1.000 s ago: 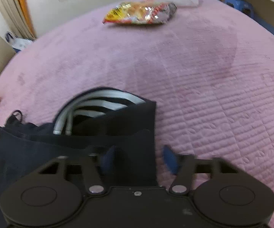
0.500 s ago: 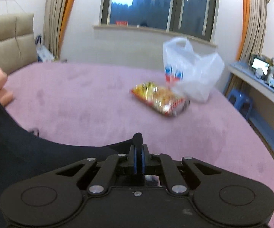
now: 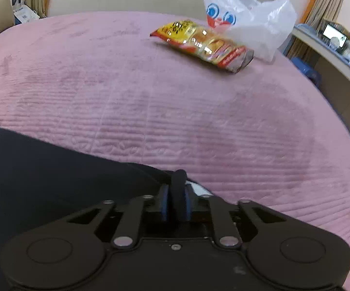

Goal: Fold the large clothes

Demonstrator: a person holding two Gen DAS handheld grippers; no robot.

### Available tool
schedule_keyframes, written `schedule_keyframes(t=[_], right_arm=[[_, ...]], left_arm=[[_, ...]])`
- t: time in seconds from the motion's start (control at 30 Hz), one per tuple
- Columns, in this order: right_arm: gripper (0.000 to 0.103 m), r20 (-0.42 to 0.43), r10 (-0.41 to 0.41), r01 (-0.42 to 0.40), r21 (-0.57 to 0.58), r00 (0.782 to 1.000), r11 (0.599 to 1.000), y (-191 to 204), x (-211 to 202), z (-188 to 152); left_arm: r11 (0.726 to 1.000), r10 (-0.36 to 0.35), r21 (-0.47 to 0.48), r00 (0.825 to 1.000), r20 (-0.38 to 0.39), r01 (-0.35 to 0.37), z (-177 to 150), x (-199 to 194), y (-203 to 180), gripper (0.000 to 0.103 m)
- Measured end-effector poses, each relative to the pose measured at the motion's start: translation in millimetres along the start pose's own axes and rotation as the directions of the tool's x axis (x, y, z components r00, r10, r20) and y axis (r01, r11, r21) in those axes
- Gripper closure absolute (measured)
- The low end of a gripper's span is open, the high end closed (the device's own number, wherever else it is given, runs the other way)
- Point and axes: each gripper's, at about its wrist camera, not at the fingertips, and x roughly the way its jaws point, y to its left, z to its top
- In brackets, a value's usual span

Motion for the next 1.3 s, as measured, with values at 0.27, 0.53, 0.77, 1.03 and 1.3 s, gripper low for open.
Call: schedule_keyframes(t=[0.27,0.53,0.77,1.03,1.3], right_arm=[[0.043,0.147,0.176,-0.179,0.009,0.973,0.984,30,-141,-18],[0.101,-0.114,0.298,-0.302,-0.023,0.948,0.953,126,-89,-103],[0.103,-0.119,0.366,-0.354,0.112,0.923,0.928,106,-80,-92],[0.089,-0.05,0.434,-0.42,0.175,0.899,0.89,99,-123,-110],[0.089,-0.02,0.393,-0.39,0.085,0.919,0.917,132,-157,-118]], left_arm=[[0.994,-0.108,-0.024,0.988,0.11,0.111,-25,-123,5,0.068],[0.981,-0.107,-0.167,0.992,-0.071,0.094,-137,-112,8,0.088],[0.94,-0.139,-0.326,0.985,-0.106,0.098,-147,-145,54,0.091],[0.881,-0.22,-0.455,0.964,-0.149,0.131,-196,-198,93,0.053],[0.689,-0.385,-0.678,0.922,-0.042,0.257,-225,-171,110,0.043]])
